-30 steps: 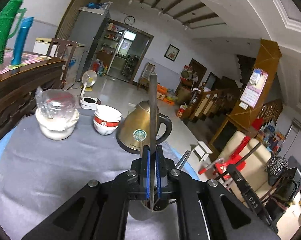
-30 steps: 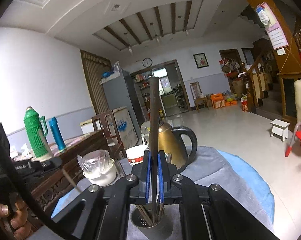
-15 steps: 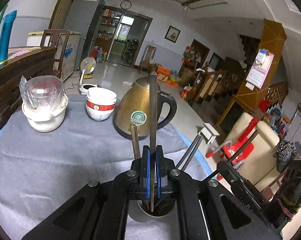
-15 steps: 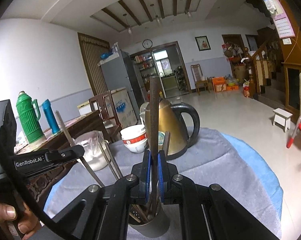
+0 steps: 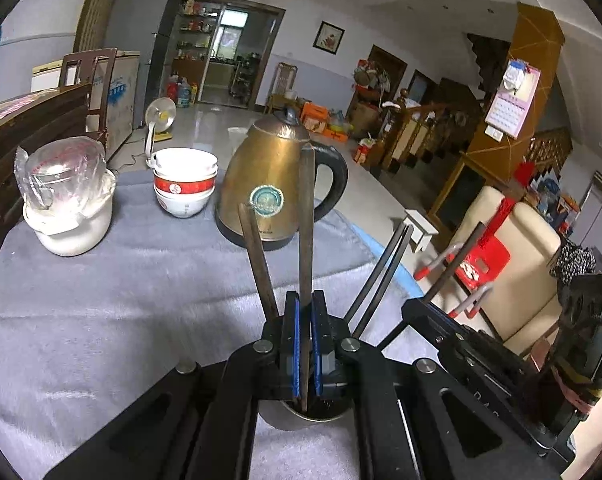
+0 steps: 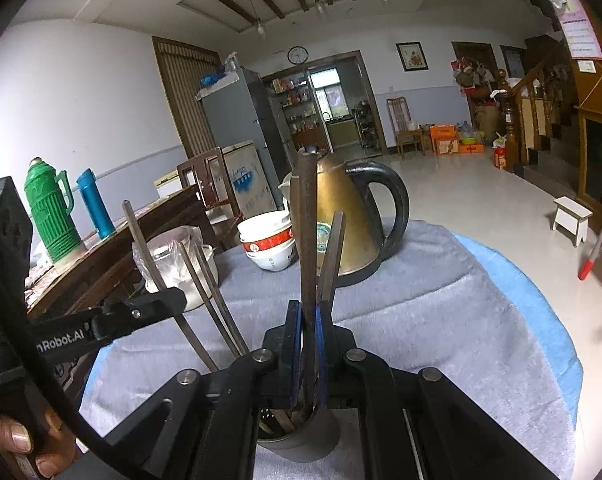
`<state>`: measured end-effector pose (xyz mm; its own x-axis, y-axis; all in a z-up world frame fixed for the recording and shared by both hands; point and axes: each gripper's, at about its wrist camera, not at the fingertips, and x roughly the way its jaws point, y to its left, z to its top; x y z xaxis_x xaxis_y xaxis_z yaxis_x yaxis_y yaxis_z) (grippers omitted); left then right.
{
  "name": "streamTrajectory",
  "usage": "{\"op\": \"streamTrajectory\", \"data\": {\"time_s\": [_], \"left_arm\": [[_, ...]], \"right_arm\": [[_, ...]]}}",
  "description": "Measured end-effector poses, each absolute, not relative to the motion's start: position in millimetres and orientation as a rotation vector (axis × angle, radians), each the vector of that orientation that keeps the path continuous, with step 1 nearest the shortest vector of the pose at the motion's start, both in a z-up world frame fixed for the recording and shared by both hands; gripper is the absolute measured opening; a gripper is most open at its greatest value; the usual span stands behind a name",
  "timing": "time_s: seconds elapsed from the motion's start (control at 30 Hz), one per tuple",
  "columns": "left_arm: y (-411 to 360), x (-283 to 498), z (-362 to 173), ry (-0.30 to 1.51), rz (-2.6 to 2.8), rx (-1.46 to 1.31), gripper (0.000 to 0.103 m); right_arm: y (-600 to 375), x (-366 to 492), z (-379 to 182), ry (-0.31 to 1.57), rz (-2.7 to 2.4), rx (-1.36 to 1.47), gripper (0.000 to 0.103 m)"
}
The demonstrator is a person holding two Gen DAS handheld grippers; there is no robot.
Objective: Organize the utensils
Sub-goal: 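Lower both chopsticks into the grey cup and open both grippers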
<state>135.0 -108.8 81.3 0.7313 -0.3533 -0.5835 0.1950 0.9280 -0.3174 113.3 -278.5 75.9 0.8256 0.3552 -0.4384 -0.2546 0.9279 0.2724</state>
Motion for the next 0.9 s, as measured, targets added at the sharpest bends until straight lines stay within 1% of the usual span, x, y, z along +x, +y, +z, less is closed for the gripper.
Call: {"op": "streamTrajectory", "data": {"time_s": [0.37,0.9], "left_arm": [[-115.6,141.4,72.6,0.736,-0.312,-0.221,0.006],[-120.0,144.7,68.8,0.761,-0.305,-0.211,0.006]], "right_arm": [[-272.2,121.8,69.7,0.545,0.330,0.199,0.008],[-270.1,127.3,64.8,0.568,0.329,0.194,0.008]]}}
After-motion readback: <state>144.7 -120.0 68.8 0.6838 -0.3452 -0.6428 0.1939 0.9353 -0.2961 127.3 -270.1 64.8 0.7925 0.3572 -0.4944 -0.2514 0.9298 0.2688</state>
